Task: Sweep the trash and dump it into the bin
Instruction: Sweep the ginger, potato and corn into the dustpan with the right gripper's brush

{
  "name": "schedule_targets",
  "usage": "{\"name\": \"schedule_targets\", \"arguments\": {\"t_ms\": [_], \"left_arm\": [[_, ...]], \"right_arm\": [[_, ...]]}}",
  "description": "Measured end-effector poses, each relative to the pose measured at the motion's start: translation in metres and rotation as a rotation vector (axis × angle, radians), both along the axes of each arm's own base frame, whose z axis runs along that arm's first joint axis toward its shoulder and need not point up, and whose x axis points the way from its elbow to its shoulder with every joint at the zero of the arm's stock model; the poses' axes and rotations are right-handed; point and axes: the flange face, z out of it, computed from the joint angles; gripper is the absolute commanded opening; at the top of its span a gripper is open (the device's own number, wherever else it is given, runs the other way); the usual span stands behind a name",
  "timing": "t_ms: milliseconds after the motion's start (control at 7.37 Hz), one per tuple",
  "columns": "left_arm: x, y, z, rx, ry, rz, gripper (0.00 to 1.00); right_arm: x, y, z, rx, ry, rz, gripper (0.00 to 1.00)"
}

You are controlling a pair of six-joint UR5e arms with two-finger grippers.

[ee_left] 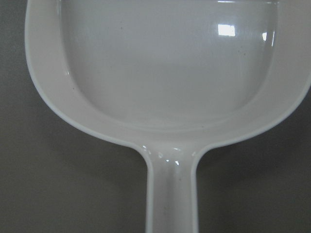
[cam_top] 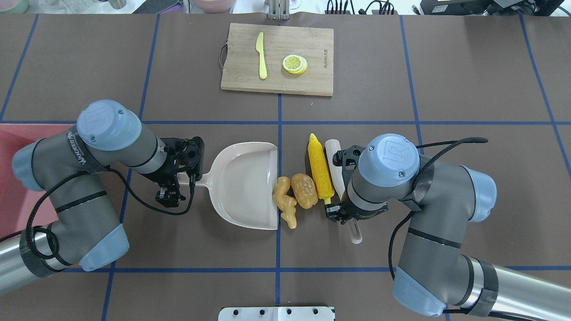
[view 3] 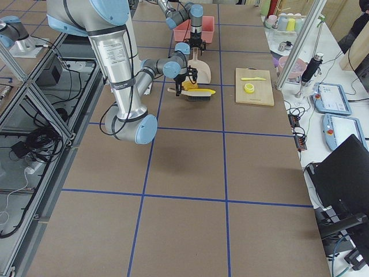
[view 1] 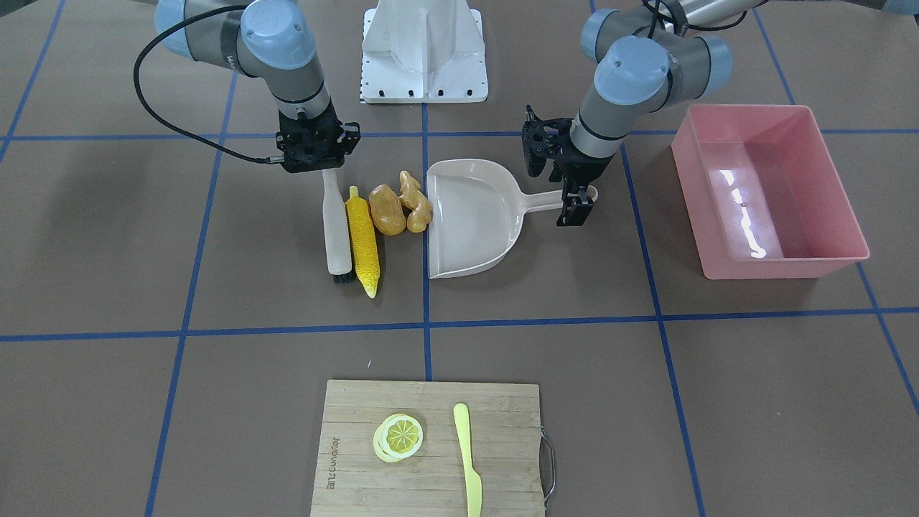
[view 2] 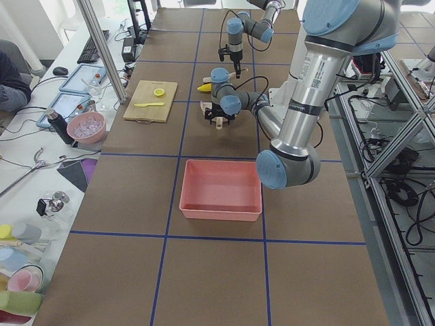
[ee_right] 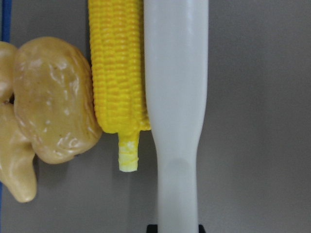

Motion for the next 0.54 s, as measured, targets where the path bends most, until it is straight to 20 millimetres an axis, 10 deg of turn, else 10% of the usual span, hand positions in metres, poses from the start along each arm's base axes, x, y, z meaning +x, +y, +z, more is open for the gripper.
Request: {"name": "schedule_targets", "arguments": {"t_ms": [543], "left_arm": [[-0.001,0.004,0.000,0.002,0.007,0.005,0.95]], "right_arm": [[-0.018,0.021,-0.026,-0.052,-0.088,0.051,0.00]]}}
